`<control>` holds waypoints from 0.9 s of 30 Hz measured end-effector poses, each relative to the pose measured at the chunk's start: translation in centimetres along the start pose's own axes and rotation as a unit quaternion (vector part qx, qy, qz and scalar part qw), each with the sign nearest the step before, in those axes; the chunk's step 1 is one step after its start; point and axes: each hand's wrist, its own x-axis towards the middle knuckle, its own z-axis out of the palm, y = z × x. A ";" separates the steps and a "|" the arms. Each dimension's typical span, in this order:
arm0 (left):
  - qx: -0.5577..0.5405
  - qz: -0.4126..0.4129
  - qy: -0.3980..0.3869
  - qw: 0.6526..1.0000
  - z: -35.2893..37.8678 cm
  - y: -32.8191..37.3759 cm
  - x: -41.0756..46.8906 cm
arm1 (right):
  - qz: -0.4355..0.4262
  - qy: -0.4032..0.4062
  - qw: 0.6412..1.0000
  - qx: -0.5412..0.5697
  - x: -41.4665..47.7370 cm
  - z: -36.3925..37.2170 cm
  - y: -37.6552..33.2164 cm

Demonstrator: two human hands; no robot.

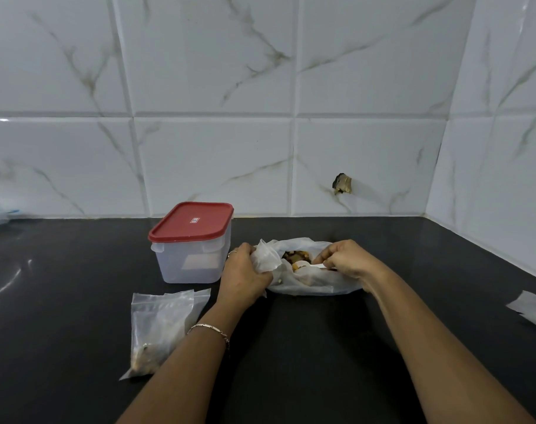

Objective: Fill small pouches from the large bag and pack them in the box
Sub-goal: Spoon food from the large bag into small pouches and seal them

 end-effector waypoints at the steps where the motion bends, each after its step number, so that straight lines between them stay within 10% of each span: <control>1: -0.001 0.000 0.001 1.000 0.0 0.0 0.0 | -0.012 -0.006 1.000 -0.016 0.0 0.0 0.0; 15: -0.022 0.031 -0.001 0.999 -0.2 0.5 -0.1 | -0.123 0.012 0.974 -0.189 -0.2 0.5 0.6; 27: -0.048 0.051 -0.007 0.998 -0.1 0.8 -0.1 | -0.050 0.040 0.998 -0.003 -0.1 2.1 0.5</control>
